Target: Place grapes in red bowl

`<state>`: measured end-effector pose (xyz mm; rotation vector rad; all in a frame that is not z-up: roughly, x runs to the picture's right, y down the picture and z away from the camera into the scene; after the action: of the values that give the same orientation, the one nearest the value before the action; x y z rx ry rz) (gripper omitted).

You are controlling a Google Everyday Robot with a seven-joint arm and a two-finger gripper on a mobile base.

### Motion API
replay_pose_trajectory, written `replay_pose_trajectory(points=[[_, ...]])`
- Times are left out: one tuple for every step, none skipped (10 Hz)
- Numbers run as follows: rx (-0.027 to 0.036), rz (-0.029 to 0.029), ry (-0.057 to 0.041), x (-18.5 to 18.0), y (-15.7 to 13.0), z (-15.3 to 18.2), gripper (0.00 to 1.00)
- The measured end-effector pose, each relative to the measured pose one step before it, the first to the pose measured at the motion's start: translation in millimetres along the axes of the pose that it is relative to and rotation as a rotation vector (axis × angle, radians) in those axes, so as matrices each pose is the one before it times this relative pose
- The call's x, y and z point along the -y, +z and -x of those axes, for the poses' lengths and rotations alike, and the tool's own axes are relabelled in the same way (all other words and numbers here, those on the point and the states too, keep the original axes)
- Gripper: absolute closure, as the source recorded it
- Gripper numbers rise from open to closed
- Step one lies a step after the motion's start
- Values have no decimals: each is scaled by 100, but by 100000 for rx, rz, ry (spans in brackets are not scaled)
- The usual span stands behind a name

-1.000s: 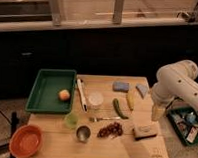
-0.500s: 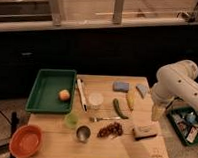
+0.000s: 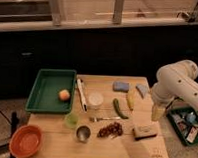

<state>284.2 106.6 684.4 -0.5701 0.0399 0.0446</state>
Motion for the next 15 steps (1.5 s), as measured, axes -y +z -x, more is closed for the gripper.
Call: replay_pose_trajectory(points=[[-1, -3, -5, -1, -2, 1, 20], [0, 4, 3, -1, 0, 0, 20], [2, -4, 1, 1, 0, 0, 20], [-852, 13, -1411, -380, 291, 174, 20], [-1299, 98, -2916, -868, 683, 632, 20], [-588, 33, -1667, -604, 587, 507, 20], [-905, 74, -1277, -451, 502, 170, 20], [-372, -82, -608, -69, -43, 98, 20], [-359, 81, -657, -91, 21, 124, 20], [-498, 20, -1274, -149, 92, 285, 20], [-667, 19, -2537, -359, 422, 746, 20], [-177, -36, -2306, -269, 399, 1090, 20], [-348, -181, -3379, -214, 558, 1522, 20], [-550, 195, -1725, -291, 269, 412, 20], [-609, 65, -2072, -357, 375, 314, 20]])
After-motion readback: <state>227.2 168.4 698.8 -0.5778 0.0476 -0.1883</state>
